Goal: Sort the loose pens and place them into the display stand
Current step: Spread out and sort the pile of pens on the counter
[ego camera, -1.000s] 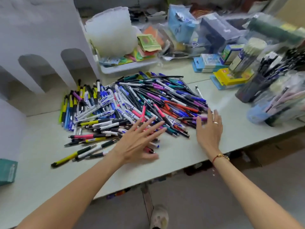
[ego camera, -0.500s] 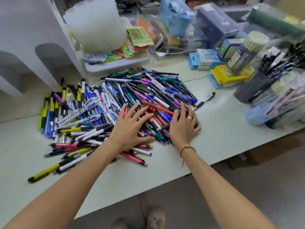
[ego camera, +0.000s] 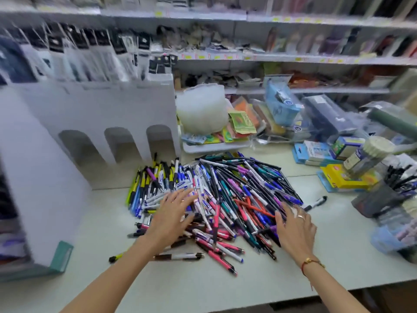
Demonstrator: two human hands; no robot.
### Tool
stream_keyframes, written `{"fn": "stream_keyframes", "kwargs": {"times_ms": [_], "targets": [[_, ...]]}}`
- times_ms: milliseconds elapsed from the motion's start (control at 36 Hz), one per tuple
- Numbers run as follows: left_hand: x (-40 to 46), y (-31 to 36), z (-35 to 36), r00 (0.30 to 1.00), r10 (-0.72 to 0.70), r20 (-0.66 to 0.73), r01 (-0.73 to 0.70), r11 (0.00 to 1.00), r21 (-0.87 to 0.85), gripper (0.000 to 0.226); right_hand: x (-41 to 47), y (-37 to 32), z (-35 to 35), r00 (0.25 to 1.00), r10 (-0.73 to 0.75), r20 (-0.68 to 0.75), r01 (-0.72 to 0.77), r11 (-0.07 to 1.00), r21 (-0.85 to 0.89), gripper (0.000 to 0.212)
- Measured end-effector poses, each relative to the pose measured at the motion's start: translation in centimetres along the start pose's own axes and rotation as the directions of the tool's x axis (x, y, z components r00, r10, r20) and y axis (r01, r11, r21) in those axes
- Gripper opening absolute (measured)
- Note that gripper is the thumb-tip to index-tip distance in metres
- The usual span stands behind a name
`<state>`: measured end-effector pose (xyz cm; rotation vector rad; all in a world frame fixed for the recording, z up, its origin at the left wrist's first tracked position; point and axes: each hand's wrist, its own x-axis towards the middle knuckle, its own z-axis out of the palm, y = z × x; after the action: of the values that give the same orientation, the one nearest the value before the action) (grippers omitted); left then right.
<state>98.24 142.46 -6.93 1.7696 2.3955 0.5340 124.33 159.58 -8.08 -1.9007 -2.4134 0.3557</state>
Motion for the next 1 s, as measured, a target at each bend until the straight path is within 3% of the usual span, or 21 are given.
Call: {"fn": "stream_keyframes", "kwargs": {"times_ms": [83, 194, 389, 528, 667, 806, 917, 1000], "targets": [[-1.8, -3.1, -2.0, 0.970, -0.221, -0.099, 0.219, 0.975, -0.032, 0.042, -0.4, -2.0, -0.6, 1.000, -0.025, -0.016, 0.025, 1.000, 0.013, 0.050], [-2.9, -6.3, -3.4, 0.905, -0.425, 0.004, 0.425, 0.905, -0.017, 0.046, -0.5, -7.7, -0.5, 0.986, -0.169, 0.008, 0.169, 0.986, 0.012, 0.048], [-0.9, -9.1, -4.3, 0.838, -0.529, 0.136, 0.540, 0.839, -0.066, 0.053, -1.3, -18.7, 1.0, 0.899, -0.418, 0.131, 0.427, 0.903, -0.055, 0.062], [2.1, -10.2, -4.1, 0.717, -0.682, 0.147, 0.697, 0.707, -0.121, 0.066, -0.3, -23.5, 2.1, 0.878, -0.459, 0.133, 0.470, 0.880, -0.063, 0.071], [4.0, -10.8, -3.1, 0.639, -0.752, 0.161, 0.769, 0.628, -0.117, 0.082, 0.2, -25.5, 3.4, 0.834, -0.464, 0.299, 0.502, 0.862, -0.064, 0.072], [5.7, -11.5, -3.1, 0.564, -0.812, 0.154, 0.826, 0.550, -0.124, 0.101, 0.5, -25.8, 3.4, 0.843, -0.459, 0.280, 0.495, 0.866, -0.074, 0.067], [7.0, -11.7, -3.2, 0.555, -0.799, 0.231, 0.828, 0.556, -0.064, 0.105, 1.1, -26.4, 2.4, 0.822, -0.504, 0.266, 0.553, 0.818, -0.159, 0.050], [7.7, -12.3, -3.6, 0.539, -0.790, 0.292, 0.833, 0.552, -0.041, 0.101, 1.5, -27.1, 2.2, 0.790, -0.542, 0.288, 0.603, 0.773, -0.199, 0.049]]}}
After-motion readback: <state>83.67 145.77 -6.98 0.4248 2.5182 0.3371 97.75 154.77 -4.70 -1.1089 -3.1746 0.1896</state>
